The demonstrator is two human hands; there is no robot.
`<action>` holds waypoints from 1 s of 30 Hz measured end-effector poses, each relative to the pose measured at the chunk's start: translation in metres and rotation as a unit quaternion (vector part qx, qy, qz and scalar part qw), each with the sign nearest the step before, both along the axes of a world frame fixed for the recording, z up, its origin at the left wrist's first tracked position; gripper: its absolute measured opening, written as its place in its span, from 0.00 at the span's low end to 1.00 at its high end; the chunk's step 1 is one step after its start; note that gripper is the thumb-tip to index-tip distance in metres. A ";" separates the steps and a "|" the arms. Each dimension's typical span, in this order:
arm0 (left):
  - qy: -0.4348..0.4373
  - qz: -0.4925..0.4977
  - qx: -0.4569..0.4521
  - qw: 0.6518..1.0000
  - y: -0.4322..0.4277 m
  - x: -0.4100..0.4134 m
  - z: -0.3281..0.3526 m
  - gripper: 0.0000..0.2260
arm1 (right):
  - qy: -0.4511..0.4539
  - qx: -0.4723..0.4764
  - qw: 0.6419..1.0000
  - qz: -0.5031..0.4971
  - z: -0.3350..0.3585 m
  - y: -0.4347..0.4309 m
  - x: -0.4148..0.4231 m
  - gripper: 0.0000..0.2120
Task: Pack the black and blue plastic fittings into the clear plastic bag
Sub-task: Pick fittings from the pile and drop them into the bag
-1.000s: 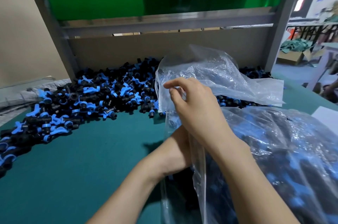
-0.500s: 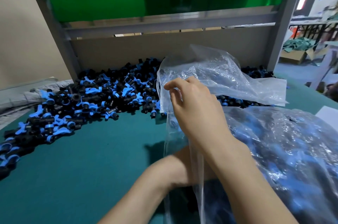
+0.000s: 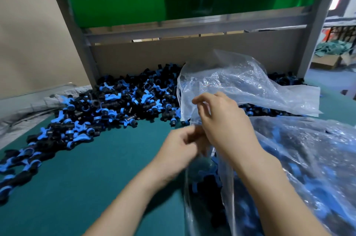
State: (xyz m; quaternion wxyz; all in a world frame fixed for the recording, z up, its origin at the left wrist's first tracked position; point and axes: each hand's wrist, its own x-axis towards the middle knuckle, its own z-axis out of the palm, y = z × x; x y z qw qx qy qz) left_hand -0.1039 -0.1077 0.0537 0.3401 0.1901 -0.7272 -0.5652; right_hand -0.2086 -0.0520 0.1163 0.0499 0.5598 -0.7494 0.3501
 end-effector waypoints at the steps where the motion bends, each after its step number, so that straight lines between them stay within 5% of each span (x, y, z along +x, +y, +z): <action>1: -0.004 0.043 0.004 0.999 -0.014 0.007 -0.001 0.10 | 0.019 0.027 0.999 -0.007 -0.004 -0.001 0.000 0.13; 7: -0.187 0.294 -0.001 0.937 -0.102 0.032 -0.031 0.11 | 0.114 0.149 0.981 -0.038 -0.025 -0.005 0.003 0.13; 15: -0.350 0.361 -0.109 0.858 -0.162 0.018 -0.034 0.30 | 0.124 0.163 0.978 -0.040 -0.029 -0.007 0.002 0.13; 23: -0.392 0.395 -0.123 0.822 -0.188 -0.002 -0.035 0.32 | 0.112 0.146 0.982 -0.032 -0.031 -0.007 0.000 0.14; 30: -0.307 0.424 -0.162 0.836 -0.182 -0.005 -0.047 0.18 | 0.105 0.148 0.983 -0.025 -0.031 -0.007 -0.001 0.14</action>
